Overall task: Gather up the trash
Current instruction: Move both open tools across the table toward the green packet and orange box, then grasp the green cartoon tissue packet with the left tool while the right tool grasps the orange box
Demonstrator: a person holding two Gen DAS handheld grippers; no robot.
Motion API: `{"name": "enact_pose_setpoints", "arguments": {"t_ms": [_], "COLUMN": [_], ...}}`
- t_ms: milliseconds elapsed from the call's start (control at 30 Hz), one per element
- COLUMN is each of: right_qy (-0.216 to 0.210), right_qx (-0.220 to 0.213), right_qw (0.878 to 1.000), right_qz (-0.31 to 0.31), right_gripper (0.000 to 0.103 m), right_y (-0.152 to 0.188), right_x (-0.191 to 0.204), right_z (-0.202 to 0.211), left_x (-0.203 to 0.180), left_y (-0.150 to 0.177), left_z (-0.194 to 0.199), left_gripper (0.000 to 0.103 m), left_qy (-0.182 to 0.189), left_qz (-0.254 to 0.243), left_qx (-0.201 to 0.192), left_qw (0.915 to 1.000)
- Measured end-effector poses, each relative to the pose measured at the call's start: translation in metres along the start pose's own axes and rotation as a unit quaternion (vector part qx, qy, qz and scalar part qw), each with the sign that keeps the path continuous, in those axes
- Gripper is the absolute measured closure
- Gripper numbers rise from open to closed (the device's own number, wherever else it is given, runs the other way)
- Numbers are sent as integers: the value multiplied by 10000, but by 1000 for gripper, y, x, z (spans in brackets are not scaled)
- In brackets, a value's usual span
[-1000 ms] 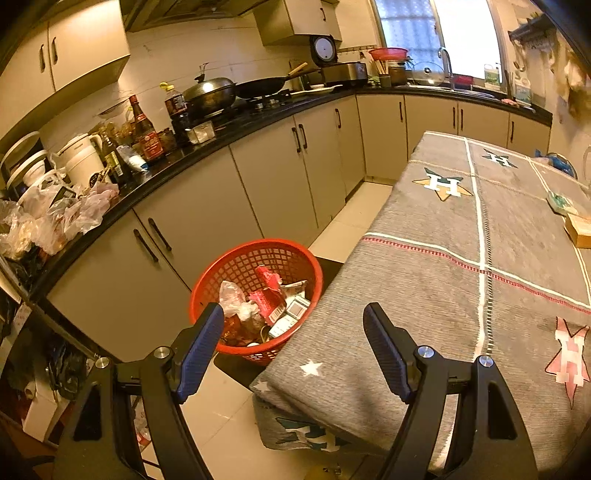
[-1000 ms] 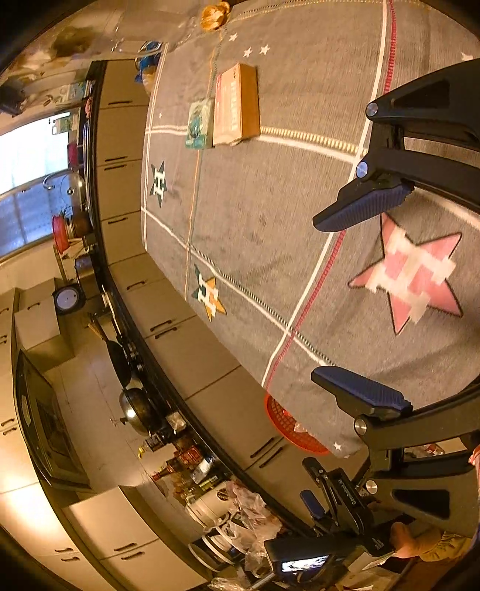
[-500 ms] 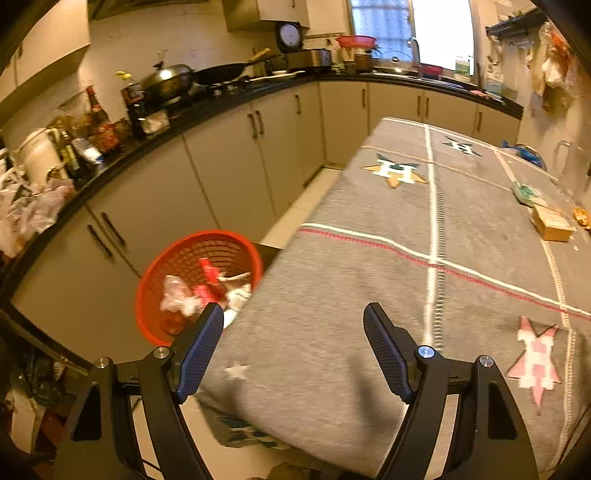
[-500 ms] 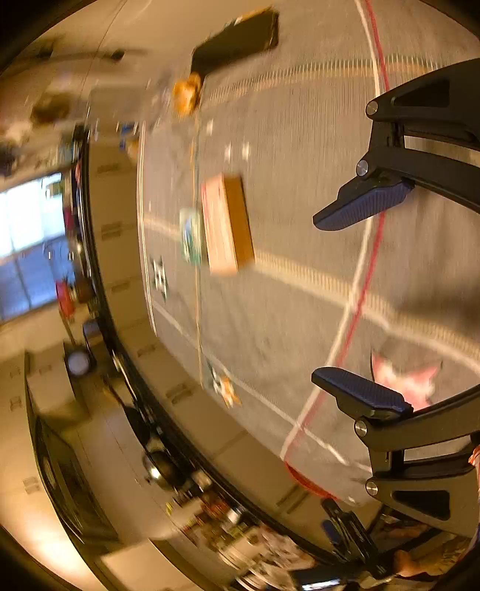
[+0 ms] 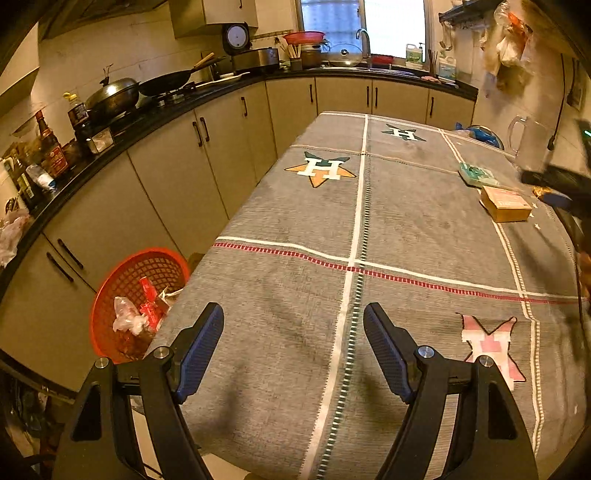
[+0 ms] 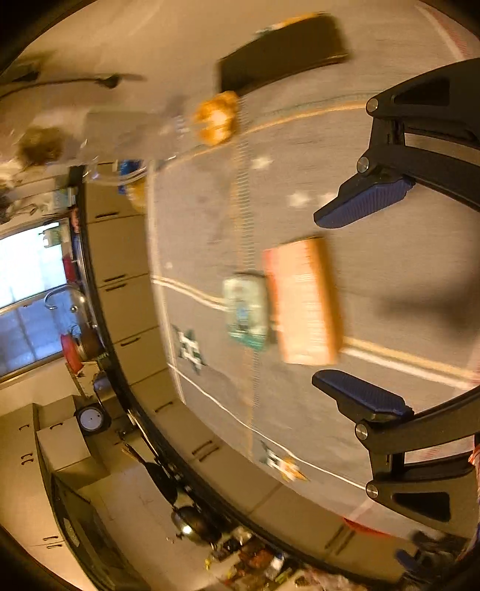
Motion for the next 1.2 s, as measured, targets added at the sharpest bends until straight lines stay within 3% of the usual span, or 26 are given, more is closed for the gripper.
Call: {"name": "enact_pose_setpoints", "arguments": {"t_ms": [133, 300, 367, 400, 433, 633, 700, 767, 800, 867, 967, 1033, 1100, 1200], "right_qy": [-25, 242, 229, 230, 215, -757, -1478, -1979, -2014, -1752, -1169, -954, -757, -513], "right_qx": [255, 309, 483, 601, 686, 929, 1400, 1739, 1703, 1203, 314, -18, -72, 198], "right_qw": [9989, 9988, 9985, 9979, 9971, 9876, 9718, 9554, 9547, 9694, 9917, 9951, 9950, 9934], "right_qz": [-401, -287, -83, 77, 238, 1018, 1191, 1332, 1378, 1227, 443, -257, -650, -1008], "right_gripper": [17, 17, 29, 53, 68, 69, 66, 61, 55, 40, 33, 16, 15, 15], "right_y": [-26, -49, -49, -47, -45, -10, 11, 30, 35, 35, 25, 20, 18, 24], "right_x": [-5, -2, 3, 7, 12, 59, 76, 86, 85, 69, 31, 1, -20, -46], "right_z": [-47, -94, -107, -113, -116, -94, -79, -61, -53, -28, 2, 12, 13, -1], "left_x": [2, 8, 11, 13, 15, 11, 3, -7, -13, -25, -48, -66, -83, -107], "left_y": [-2, -3, -3, -3, -3, -6, -8, -12, -15, -20, -31, -38, -46, -61], "left_z": [-1, -1, -3, -4, -6, -18, -17, -15, -13, -12, -12, -15, -22, -39], "left_gripper": [26, 26, 26, 26, 26, 26, 26, 26, 26, 26, 26, 26, 26, 26], "left_qy": [51, -3, -41, -62, -72, 193, 280, 348, 415, 536, 880, 1130, 1285, 1571], "left_qz": [32, -5, -1, 21, 53, 277, 189, 33, -67, -230, -531, -771, -1006, -1247], "left_qx": [14, -2, -9, 0, 18, 210, 186, 132, 83, 1, -195, -304, -309, -157], "left_qw": [10000, 10000, 10000, 10000, 10000, 9992, 9993, 9993, 9991, 9983, 9945, 9901, 9861, 9796]}}
Point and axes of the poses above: each gripper's, at about its wrist camera, not at the fingertips, and z roughly against the way its jaws point, x to its left, y to its underside, the point moved 3 cm from there along -z, roughly the way its jaws point, and after that the axes turned 4 degrees about -x, right-handed, at the moved point
